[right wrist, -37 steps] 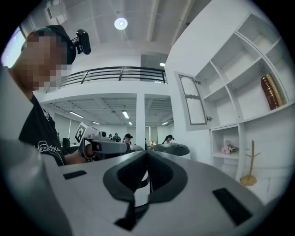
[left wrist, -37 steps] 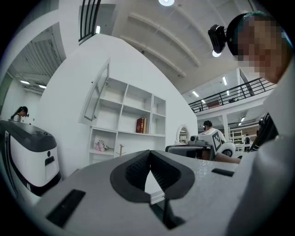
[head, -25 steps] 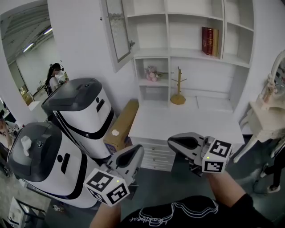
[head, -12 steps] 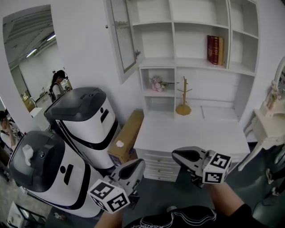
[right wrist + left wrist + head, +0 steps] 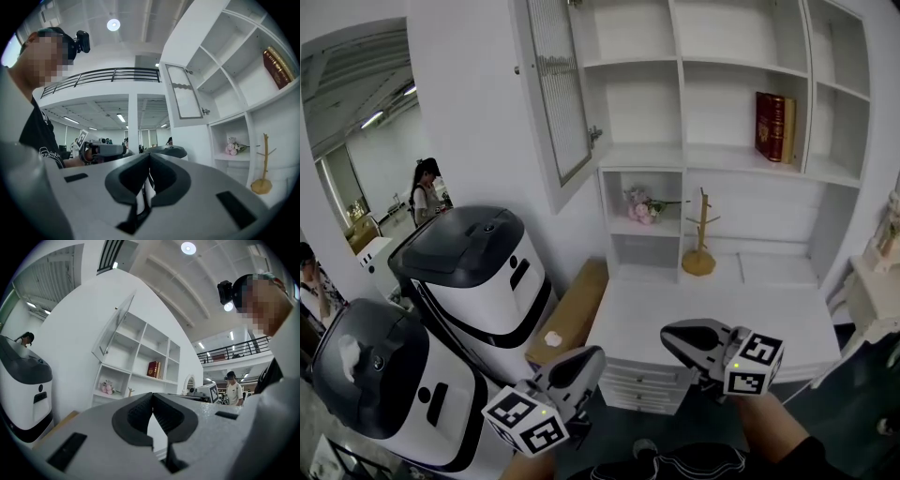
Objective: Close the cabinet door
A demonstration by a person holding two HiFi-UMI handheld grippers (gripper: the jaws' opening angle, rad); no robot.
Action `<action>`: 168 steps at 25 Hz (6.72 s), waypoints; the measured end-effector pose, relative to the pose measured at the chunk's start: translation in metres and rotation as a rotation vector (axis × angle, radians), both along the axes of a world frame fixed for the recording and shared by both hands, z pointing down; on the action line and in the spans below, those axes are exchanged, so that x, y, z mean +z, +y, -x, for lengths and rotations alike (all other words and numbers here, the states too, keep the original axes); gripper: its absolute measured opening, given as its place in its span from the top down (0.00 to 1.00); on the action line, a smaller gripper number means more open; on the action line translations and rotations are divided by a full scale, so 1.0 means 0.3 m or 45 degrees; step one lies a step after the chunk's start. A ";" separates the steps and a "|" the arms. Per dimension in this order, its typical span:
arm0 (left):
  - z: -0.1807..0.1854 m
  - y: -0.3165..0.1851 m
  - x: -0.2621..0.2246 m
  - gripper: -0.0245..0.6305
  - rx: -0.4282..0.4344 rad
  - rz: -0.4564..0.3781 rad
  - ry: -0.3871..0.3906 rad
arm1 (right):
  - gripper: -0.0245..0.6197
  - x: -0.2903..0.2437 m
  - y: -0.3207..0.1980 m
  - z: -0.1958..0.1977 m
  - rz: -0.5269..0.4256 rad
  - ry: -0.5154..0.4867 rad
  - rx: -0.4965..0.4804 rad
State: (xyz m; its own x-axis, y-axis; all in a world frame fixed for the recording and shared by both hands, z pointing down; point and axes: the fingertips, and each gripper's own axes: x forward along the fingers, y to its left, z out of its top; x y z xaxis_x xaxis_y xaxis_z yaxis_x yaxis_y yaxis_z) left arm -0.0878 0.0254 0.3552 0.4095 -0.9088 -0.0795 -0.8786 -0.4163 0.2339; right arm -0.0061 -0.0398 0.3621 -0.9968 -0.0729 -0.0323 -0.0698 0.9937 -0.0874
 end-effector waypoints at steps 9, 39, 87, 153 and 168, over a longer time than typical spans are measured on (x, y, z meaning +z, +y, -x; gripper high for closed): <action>0.203 -0.337 -0.097 0.96 -0.075 -0.029 0.061 | 0.95 -0.087 -0.350 0.198 -0.058 -0.014 -0.078; 0.760 -0.589 -0.999 0.57 0.245 -0.666 0.143 | 0.95 -0.267 -0.592 0.415 -0.198 0.065 0.022; 0.771 -0.811 -1.356 0.84 1.008 -0.812 0.466 | 0.95 -0.291 -0.584 0.414 -0.176 0.086 0.400; 0.078 -1.130 -1.349 0.85 0.257 -1.017 -0.265 | 0.95 -0.286 -0.956 -0.121 -0.112 -0.095 0.328; -0.018 -1.288 -1.349 0.85 0.061 -1.036 -0.400 | 0.95 -0.265 -1.009 -0.268 -0.105 -0.102 0.335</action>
